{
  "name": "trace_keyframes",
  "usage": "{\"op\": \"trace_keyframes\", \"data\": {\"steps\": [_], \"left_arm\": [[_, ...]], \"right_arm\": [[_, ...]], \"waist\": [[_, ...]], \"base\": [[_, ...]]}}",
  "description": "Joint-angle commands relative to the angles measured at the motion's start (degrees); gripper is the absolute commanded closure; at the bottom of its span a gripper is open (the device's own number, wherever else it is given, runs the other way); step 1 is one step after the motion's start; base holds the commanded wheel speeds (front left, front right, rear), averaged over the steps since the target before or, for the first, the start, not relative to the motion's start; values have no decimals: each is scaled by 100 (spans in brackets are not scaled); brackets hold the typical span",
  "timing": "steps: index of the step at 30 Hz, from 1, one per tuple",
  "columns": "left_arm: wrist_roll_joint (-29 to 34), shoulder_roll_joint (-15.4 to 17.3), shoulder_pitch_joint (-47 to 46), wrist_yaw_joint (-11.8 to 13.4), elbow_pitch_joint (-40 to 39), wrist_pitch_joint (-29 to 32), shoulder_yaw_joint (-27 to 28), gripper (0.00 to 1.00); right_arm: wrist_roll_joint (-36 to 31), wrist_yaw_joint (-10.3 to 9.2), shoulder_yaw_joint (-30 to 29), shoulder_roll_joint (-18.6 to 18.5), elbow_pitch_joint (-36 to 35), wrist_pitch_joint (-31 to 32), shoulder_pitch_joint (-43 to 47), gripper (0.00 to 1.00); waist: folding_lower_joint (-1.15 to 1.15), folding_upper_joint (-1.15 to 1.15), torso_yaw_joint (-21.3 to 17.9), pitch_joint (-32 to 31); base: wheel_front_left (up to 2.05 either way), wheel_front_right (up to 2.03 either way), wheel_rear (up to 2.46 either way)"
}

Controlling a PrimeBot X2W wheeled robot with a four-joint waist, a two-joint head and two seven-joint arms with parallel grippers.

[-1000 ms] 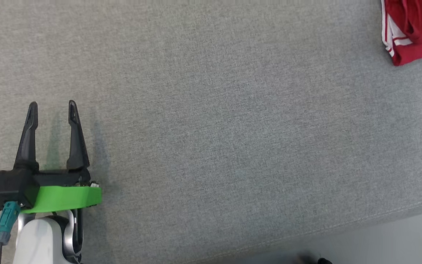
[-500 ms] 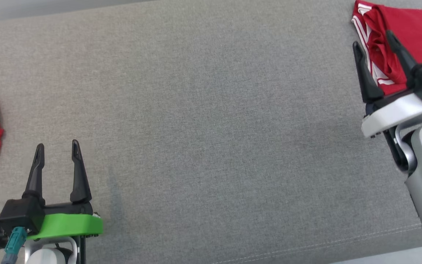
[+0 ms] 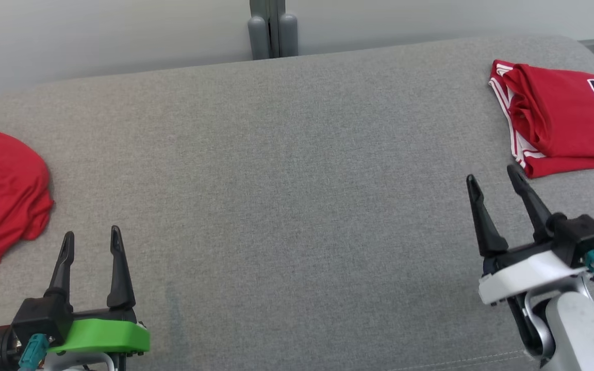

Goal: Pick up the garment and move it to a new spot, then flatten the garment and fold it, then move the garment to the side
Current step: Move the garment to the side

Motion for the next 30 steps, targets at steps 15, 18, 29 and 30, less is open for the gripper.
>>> {"op": "trace_keyframes", "data": {"steps": [15, 18, 29, 30], "left_arm": [[71, -20, 207, -151, 292, -17, 2, 0], [79, -5, 205, -160, 317, -17, 17, 0], [117, -2, 190, -178, 340, -17, 57, 0], [119, -3, 188, -181, 345, -17, 59, 0]], "right_arm": [[-297, -11, -461, 684, -713, 132, 1362, 0], [-309, -11, -460, 736, -717, 131, 1448, 0], [-350, -11, -500, 794, -701, 147, 1527, 0], [-357, -11, -504, 793, -691, 155, 1527, 0]], "waist": [[0, 0, 223, -623], [0, 0, 225, -643], [0, 0, 204, -628], [0, 0, 205, -627]], "base": [[0, 0, 0], [0, 0, 0], [0, 0, 0], [0, 0, 0]]}}
